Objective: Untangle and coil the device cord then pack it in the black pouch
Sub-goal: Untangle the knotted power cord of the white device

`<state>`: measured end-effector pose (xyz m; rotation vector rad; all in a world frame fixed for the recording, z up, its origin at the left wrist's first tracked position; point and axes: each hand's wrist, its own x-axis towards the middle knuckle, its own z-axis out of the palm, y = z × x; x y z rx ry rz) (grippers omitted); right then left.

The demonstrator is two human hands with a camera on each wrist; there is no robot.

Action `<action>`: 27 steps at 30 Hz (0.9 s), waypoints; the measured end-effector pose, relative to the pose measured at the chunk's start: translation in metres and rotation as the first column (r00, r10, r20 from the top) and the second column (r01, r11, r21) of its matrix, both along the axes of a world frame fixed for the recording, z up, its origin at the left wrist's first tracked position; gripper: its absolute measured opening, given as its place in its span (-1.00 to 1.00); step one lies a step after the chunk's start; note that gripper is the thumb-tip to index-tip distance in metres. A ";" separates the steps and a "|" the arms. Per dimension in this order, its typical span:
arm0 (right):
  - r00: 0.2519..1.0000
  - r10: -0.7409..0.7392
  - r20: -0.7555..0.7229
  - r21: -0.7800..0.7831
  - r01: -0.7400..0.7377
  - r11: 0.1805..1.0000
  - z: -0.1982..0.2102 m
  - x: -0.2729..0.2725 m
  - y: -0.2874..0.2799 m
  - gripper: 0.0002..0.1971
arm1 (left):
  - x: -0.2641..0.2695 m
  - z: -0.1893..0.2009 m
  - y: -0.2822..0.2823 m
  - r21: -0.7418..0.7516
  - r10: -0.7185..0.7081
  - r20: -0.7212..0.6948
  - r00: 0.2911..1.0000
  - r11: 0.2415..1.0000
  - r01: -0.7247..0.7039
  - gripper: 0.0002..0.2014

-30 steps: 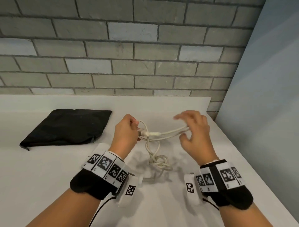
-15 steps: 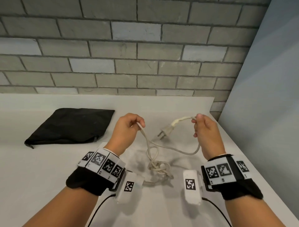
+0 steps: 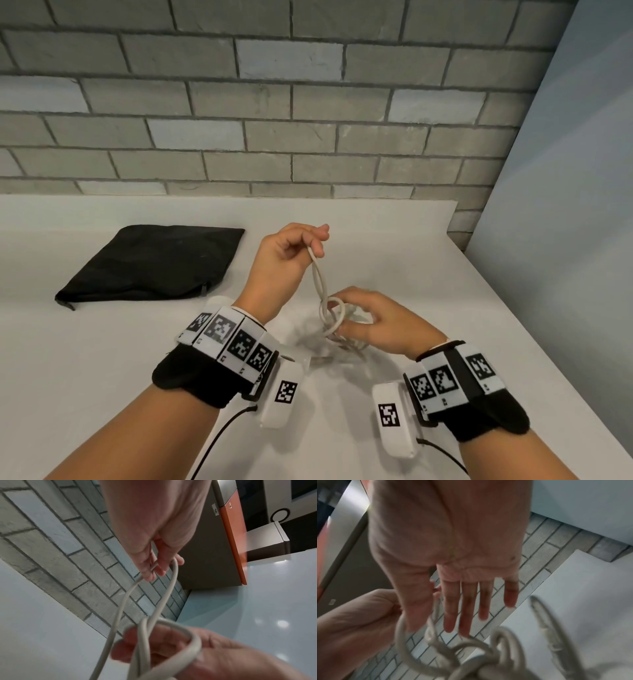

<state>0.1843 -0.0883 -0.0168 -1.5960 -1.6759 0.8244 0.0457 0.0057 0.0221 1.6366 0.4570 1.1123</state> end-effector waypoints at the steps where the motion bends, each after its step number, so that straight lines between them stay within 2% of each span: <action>1: 0.996 0.028 -0.082 -0.035 -0.031 0.999 0.000 -0.005 0.000 -0.80 | 0.001 -0.001 0.001 0.002 0.004 0.005 1.000 1.000 -0.004 -0.67; 3: 0.979 0.014 -0.204 -0.041 -0.023 0.999 -0.001 -0.010 0.001 -0.85 | 0.000 -0.003 0.004 0.007 0.012 -0.003 1.000 1.000 -0.012 -0.67; 6: 0.953 -0.064 -0.296 -0.041 0.055 0.998 -0.002 -0.008 -0.001 -0.89 | -0.008 -0.006 0.012 0.005 0.059 -0.081 0.995 0.998 -0.058 -0.63; 8: 0.945 -0.113 -0.306 -0.042 0.105 0.994 -0.004 -0.006 -0.002 -0.88 | -0.015 -0.009 0.019 -0.010 0.086 -0.213 0.973 0.996 -0.090 -0.69; 9: 0.950 -0.146 -0.275 -0.028 0.143 0.989 -0.005 -0.007 -0.002 -0.87 | -0.017 -0.010 0.020 0.013 0.097 -0.326 0.941 0.995 -0.098 -0.74; 10: 0.955 -0.185 -0.234 -0.007 0.188 0.982 -0.005 -0.007 -0.001 -0.85 | -0.018 -0.009 0.020 0.096 0.138 -0.476 0.868 0.990 -0.105 -0.73; 11: 0.955 -0.222 -0.197 0.022 0.231 0.973 -0.004 -0.009 0.000 -0.83 | -0.019 -0.009 0.017 0.243 0.228 -0.617 0.754 0.966 -0.093 -0.64; 12: 0.956 -0.249 -0.155 0.058 0.260 0.964 -0.003 -0.010 0.002 -0.82 | -0.020 -0.008 0.012 0.407 0.348 -0.688 0.636 0.911 -0.058 -0.56; 13: 0.960 -0.262 -0.103 0.103 0.272 0.957 -0.002 -0.011 0.003 -0.83 | -0.019 -0.006 0.005 0.559 0.461 -0.677 0.573 0.829 -0.006 -0.48; 14: 0.963 -0.267 -0.050 0.148 0.271 0.951 -0.001 -0.011 0.004 -0.85 | -0.017 -0.003 -0.003 0.642 0.509 -0.651 0.564 0.765 0.051 -0.41; 16: 0.962 -0.274 0.003 0.216 0.267 0.939 -0.001 -0.012 0.006 -0.85 | -0.010 0.001 -0.016 0.664 0.476 -0.671 0.568 0.727 0.175 -0.35; 18: 0.961 -0.276 -0.021 0.259 0.271 0.927 -0.003 -0.012 0.006 -0.77 | -0.004 0.000 -0.018 0.666 0.468 -0.690 0.553 0.709 0.231 -0.49; 20: 0.962 -0.260 -0.089 0.289 0.275 0.917 -0.003 -0.010 0.004 -0.82 | -0.003 -0.004 -0.012 0.673 0.439 -0.641 0.630 0.717 0.185 -0.69; 22: 0.940 -0.261 -0.218 0.309 0.321 0.895 -0.002 -0.007 0.002 -0.89 | -0.004 -0.007 -0.006 0.626 0.375 -0.602 0.704 0.769 0.126 -0.72; 25: 0.878 -0.247 -0.410 0.304 0.387 0.870 0.000 -0.002 -0.001 -0.92 | -0.003 -0.013 0.001 0.515 0.304 -0.539 0.786 0.857 0.021 -0.75; 27: 0.797 -0.147 -0.586 0.265 0.360 0.895 0.001 -0.002 -0.004 -0.91 | -0.001 -0.013 0.006 0.464 0.312 -0.501 0.807 0.884 -0.054 -0.77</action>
